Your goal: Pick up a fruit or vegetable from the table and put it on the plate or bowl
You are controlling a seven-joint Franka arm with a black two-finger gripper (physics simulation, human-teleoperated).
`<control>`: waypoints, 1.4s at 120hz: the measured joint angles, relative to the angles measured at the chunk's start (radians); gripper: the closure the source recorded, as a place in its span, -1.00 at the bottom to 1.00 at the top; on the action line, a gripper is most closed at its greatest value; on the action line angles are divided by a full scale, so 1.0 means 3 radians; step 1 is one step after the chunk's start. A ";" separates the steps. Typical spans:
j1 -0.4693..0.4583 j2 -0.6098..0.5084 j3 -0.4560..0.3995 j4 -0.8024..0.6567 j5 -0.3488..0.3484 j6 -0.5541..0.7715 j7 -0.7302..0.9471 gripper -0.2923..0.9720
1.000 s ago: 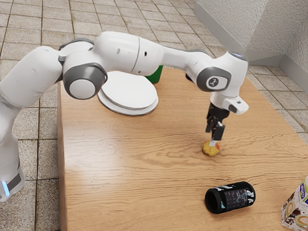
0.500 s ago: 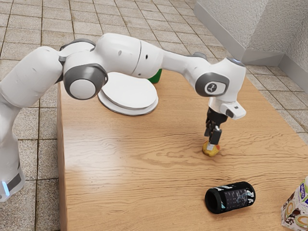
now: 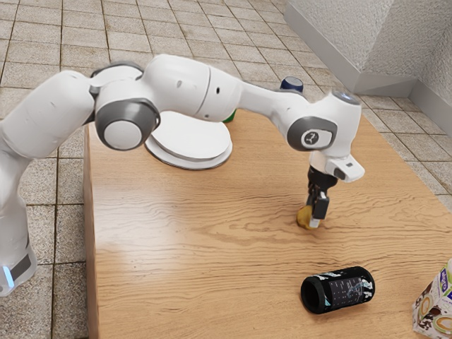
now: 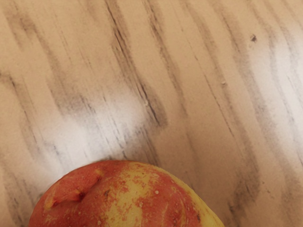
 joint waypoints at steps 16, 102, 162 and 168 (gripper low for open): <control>0.0005 0.0049 -0.0001 0.0000 0.0004 0.0064 0.0016 -0.53; 0.0018 -0.0149 0.0039 0.0023 0.0188 -0.0098 -0.0144 -0.11; 0.0038 -0.0992 0.0593 -0.0094 0.0417 -0.1227 -0.0492 0.19; 0.0040 -0.1144 0.0683 -0.0244 0.0441 -0.1315 -0.0527 0.19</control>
